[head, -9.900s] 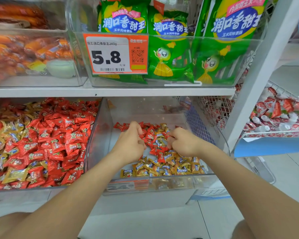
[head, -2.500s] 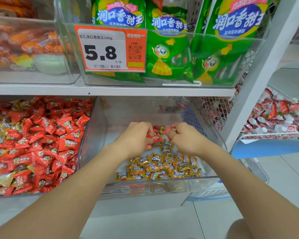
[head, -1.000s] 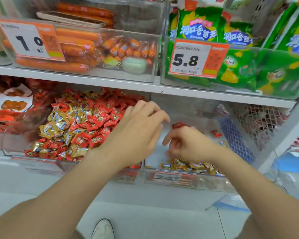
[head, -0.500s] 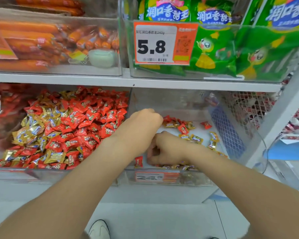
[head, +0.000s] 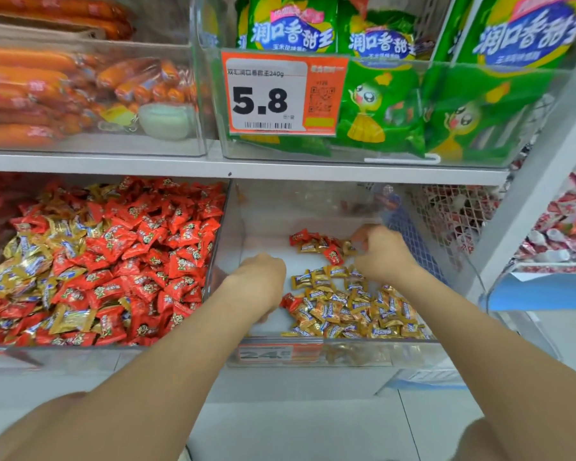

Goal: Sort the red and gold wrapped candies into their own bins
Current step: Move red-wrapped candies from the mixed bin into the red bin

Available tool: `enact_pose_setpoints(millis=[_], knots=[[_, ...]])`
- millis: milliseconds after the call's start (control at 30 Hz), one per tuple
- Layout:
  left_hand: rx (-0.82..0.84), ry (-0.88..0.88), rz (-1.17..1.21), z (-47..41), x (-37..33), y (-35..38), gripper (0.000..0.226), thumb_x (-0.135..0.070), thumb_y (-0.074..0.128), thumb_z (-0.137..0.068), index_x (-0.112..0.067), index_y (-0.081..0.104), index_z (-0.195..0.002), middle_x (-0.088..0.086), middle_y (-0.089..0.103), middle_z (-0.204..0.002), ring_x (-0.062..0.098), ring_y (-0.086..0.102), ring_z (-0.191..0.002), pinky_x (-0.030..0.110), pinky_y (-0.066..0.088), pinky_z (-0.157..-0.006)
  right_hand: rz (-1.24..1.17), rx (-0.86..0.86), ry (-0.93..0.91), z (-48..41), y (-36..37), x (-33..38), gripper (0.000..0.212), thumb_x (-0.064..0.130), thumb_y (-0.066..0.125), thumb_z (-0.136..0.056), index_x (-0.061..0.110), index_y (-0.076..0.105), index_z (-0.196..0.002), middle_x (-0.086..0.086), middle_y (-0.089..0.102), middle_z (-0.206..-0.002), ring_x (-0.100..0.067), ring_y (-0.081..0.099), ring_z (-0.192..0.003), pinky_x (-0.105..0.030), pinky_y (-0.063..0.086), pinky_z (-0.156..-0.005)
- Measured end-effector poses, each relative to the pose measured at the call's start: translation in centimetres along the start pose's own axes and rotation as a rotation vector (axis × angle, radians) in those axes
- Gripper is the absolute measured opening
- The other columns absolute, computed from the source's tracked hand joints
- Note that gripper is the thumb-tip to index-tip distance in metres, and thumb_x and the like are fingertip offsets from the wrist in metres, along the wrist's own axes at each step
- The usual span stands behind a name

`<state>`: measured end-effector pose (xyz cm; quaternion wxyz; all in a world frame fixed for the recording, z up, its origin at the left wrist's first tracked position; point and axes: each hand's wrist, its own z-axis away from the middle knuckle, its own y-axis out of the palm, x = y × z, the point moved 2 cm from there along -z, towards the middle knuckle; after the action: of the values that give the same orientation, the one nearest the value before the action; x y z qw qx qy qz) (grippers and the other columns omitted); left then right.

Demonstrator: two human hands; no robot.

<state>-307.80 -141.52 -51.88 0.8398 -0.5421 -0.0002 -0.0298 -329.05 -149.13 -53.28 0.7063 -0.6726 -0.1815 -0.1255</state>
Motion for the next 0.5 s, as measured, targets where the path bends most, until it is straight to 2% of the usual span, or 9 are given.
enact_pose_setpoints(millis=[100,167,267,333,433,500], knots=[[-0.098,0.002,0.135,-0.7,-0.1,0.0,0.040,-0.005,0.073,-0.089,-0.007,0.061,-0.127,0.017,0.059,-0.127,0.033,0.065,-0.108,0.036,0.055,-0.081,0.024,-0.004,0.038,-0.3,-0.4,-1.5,0.039,0.001,0.062,-0.086,0.007,0.068,-0.124,-0.015,0.070,-0.119,-0.037,0.066,-0.108,-0.043,0.059,-0.088],[-0.121,0.032,0.244,-0.9,-0.4,-0.4,0.042,-0.004,0.069,-0.092,-0.011,0.058,-0.131,0.016,0.054,-0.130,0.034,0.063,-0.112,0.036,0.053,-0.083,0.053,-0.002,0.027,-0.6,-0.3,-2.2,0.042,-0.002,0.059,-0.087,0.005,0.065,-0.127,-0.018,0.069,-0.120,-0.040,0.065,-0.109,-0.042,0.056,-0.083],[-0.082,0.072,0.335,-0.8,-1.1,-0.8,0.039,-0.005,0.078,-0.088,-0.018,0.063,-0.122,0.008,0.055,-0.116,0.028,0.063,-0.096,0.030,0.046,-0.073,0.129,0.079,-0.004,-1.1,0.7,-2.9,0.038,-0.002,0.052,-0.092,0.005,0.059,-0.128,-0.024,0.065,-0.121,-0.040,0.061,-0.100,-0.036,0.043,-0.072],[-0.045,0.069,0.344,-0.9,-1.6,-0.7,0.034,-0.004,0.084,-0.083,-0.016,0.071,-0.112,0.004,0.061,-0.108,0.025,0.062,-0.085,0.029,0.047,-0.070,0.188,0.075,-0.019,-1.2,1.1,-3.0,0.025,-0.002,0.051,-0.092,0.004,0.060,-0.115,-0.024,0.064,-0.116,-0.036,0.056,-0.093,-0.036,0.041,-0.072],[0.004,0.083,0.346,-1.1,-1.8,-0.4,0.036,-0.010,0.094,-0.073,-0.016,0.076,-0.103,-0.003,0.062,-0.088,0.021,0.062,-0.077,0.028,0.048,-0.067,0.222,0.025,-0.027,-1.5,1.5,-2.6,0.018,0.001,0.059,-0.093,0.006,0.068,-0.107,-0.017,0.067,-0.110,-0.035,0.064,-0.098,-0.037,0.052,-0.075],[-0.014,0.095,0.348,-1.3,-1.9,-0.2,0.029,-0.011,0.093,-0.075,-0.014,0.077,-0.100,-0.003,0.062,-0.084,0.018,0.060,-0.070,0.028,0.049,-0.066,0.227,0.026,-0.035,-1.3,1.4,-2.1,0.015,0.004,0.064,-0.090,0.010,0.069,-0.103,-0.013,0.070,-0.107,-0.034,0.068,-0.097,-0.042,0.061,-0.080]])
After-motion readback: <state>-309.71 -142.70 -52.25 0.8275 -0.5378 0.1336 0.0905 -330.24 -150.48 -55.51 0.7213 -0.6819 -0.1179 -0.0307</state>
